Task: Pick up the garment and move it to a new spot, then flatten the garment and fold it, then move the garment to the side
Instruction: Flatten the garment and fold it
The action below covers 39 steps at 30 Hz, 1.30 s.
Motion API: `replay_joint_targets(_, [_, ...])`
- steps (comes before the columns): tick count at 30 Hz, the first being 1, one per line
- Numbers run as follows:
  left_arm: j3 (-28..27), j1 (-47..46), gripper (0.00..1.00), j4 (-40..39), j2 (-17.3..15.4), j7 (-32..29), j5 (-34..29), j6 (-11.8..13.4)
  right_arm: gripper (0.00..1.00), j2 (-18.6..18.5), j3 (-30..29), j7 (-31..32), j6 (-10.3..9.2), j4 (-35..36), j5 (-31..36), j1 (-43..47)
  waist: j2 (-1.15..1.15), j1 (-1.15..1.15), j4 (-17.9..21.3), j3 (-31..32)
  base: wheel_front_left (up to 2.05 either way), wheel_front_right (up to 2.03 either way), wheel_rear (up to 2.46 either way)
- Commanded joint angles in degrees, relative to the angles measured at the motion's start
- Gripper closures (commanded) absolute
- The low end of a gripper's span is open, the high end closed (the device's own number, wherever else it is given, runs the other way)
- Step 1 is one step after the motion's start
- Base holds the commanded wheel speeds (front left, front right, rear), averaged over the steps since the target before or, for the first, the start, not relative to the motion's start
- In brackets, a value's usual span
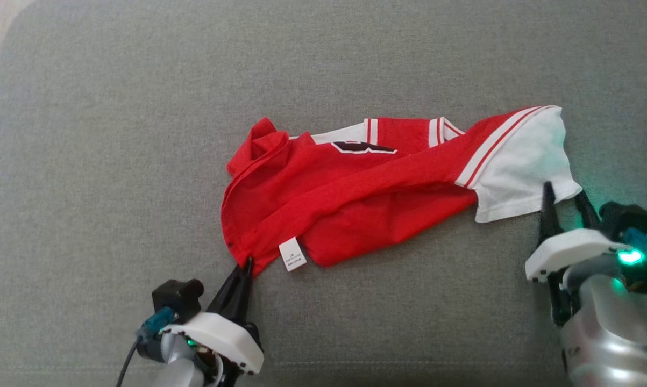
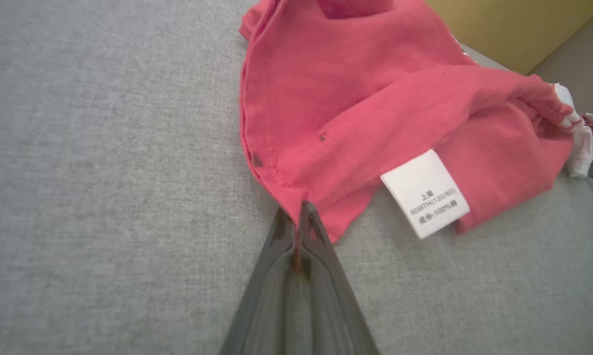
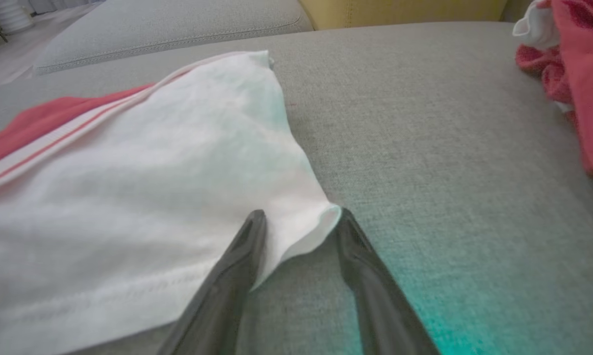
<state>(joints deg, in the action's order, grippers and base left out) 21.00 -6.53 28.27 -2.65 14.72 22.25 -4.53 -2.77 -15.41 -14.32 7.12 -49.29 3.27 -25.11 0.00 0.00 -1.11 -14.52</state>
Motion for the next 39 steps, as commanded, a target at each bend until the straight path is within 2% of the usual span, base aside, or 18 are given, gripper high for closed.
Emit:
replay_joint_targets(1, [-2.59,-1.62,1.0,-1.06,-0.22,0.28,-0.51,0.33,1.0,-0.1,0.77,-0.11,0.36,-0.76,0.37,-1.69,0.0,0.0,-0.23,-0.32,0.0,0.0,0.0])
replay_joint_targets(6, [-4.9,-2.3,1.0,-3.11,-0.22,0.28,-1.43,0.4,1.0,-0.1,1.96,-0.59,0.36,-1.51,-3.34,-3.3,0.0,0.0,-0.13,0.23,0.0,0.0,0.0])
replay_joint_targets(13, [-12.03,-6.13,1.0,-13.01,-0.73,0.28,-4.5,-0.75,1.0,-0.1,8.17,-0.66,0.36,12.0,-13.32,-4.04,0.0,0.0,0.8,3.98,0.0,0.0,0.0])
replay_joint_targets(16, [-14.22,-9.53,1.0,-16.1,-2.67,0.28,-5.95,-1.58,1.0,-0.1,9.95,-0.66,0.36,17.2,-17.02,-5.28,0.0,0.0,1.36,6.22,0.0,0.0,0.0])
replay_joint_targets(21, [-16.15,-17.16,1.0,-17.71,-8.07,0.28,-7.98,-2.26,1.0,-0.7,11.98,-0.23,0.36,23.47,-20.02,-10.16,0.0,0.0,2.43,9.33,0.0,0.0,0.0])
replay_joint_targets(26, [-17.63,-25.78,1.0,-19.59,-12.48,-1.23,-8.06,-2.46,1.0,-2.98,13.8,3.74,0.36,31.1,-22.33,-15.88,0.0,0.0,3.44,10.79,0.0,0.0,0.0])
replay_joint_targets(30, [-18.36,-32.92,1.0,-21.85,-15.8,-4.85,-8.66,-2.51,1.0,-4.93,14.26,8.18,0.36,37.78,-22.91,-20.45,0.0,0.0,3.68,9.44,0.0,0.0,0.0])
replay_joint_targets(34, [-18.92,-40.96,1.0,-22.08,-18.2,-9.26,-8.83,-2.39,1.0,-5.94,13.8,12.36,0.36,41.04,-21.75,-26.82,0.0,0.0,3.34,5.58,0.0,0.0,0.0])
replay_joint_targets(39, [-17.47,-46.73,1.0,-19.36,-18.5,-11.68,-9.36,-2.4,1.0,-5.98,13.83,13.62,0.36,38.01,-18.58,-33.01,0.0,0.0,2.33,-0.2,0.0,0.0,0.0])
